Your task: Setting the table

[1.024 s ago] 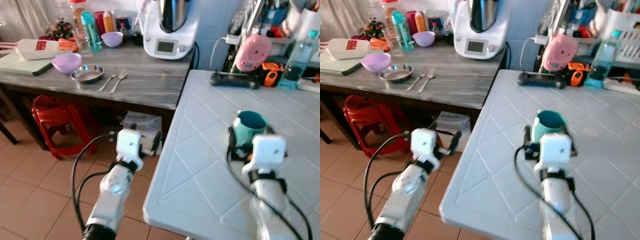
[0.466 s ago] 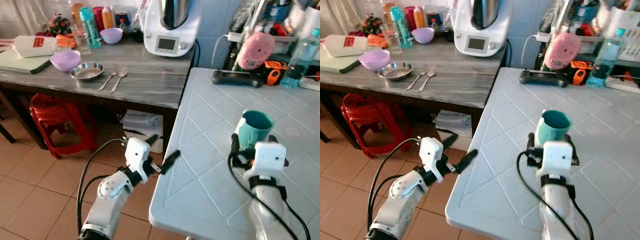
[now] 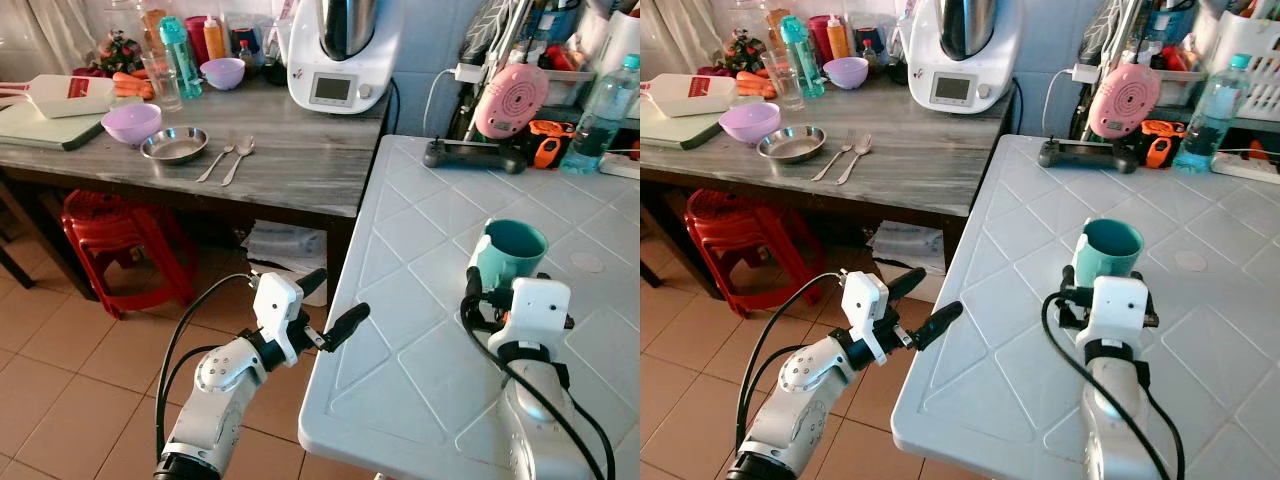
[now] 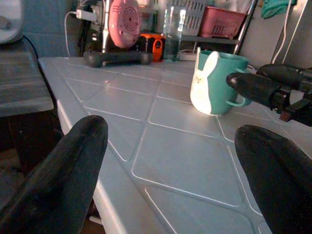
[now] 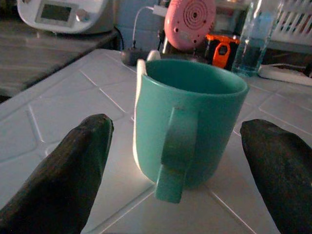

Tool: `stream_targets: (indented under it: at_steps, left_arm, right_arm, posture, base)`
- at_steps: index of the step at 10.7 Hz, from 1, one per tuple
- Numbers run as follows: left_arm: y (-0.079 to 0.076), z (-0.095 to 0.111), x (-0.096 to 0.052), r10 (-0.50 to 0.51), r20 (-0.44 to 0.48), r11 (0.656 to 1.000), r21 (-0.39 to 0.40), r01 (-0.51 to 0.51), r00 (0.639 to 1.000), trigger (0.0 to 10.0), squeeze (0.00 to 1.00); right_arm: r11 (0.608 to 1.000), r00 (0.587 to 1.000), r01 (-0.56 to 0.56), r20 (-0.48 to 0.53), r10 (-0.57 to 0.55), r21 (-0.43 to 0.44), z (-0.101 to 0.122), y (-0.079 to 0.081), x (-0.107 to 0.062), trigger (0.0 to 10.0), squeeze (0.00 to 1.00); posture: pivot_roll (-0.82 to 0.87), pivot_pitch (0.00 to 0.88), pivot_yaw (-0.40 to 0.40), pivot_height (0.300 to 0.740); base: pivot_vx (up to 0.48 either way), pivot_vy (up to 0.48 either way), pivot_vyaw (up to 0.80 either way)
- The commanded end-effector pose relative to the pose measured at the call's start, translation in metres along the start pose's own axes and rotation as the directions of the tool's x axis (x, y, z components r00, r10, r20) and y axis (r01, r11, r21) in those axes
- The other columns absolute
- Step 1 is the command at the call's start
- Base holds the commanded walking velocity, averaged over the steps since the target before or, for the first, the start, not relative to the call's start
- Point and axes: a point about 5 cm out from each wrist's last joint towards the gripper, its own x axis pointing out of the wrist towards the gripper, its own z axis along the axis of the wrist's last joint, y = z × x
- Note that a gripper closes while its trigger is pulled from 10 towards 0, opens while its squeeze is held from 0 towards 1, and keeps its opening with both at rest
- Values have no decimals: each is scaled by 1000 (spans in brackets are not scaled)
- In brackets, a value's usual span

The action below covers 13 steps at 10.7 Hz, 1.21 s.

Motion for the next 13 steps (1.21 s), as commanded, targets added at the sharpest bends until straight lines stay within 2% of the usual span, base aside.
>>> stream_targets:
  at_steps: [1, 2, 3, 4, 8, 13]
  left_arm:
    - [0, 6, 1, -18, 11, 1000, 15, 18, 1000, 10000, 0]
    - [0, 6, 2, -19, 11, 1000, 16, 18, 1000, 10000, 0]
    - [-1, 7, 1, -21, 9, 1000, 17, 21, 1000, 10000, 0]
    - [-1, 6, 1, -24, 6, 1000, 17, 24, 1000, 10000, 0]
    - [-4, 5, -1, -47, 3, 999, 9, 47, 999, 10000, 0]
    - [-10, -3, 0, -115, -21, 993, -23, 114, 993, 10000, 0]
  right_arm:
    - [1000, 1000, 3, 7, -3, -1, 0, -1, 5, 10000, 0]
    - [1000, 1000, 5, 7, -5, -3, 0, -2, 7, 10000, 0]
    - [1000, 1000, 11, -2, -11, 4, -4, -3, 9, 1373, 0]
    - [1000, 1000, 11, -9, -11, 22, -6, -3, 10, 0, 0]
    - [1000, 1000, 0, 2, 0, 31, -7, 2, 17, 0, 0]
    - [999, 1000, 17, 13, -18, 27, -8, -1, 18, 0, 0]
  posture:
    - [-77, 0, 29, 740]
    - [-73, 0, 27, 740]
    - [-73, 0, 27, 740]
    - [-73, 0, 27, 740]
    - [-65, 0, 33, 740]
    - [-70, 0, 39, 740]
  base:
    - [0, 0, 0]
    - [0, 0, 0]
    - [0, 0, 0]
    - [0, 0, 0]
    - [0, 0, 0]
    - [0, 0, 0]
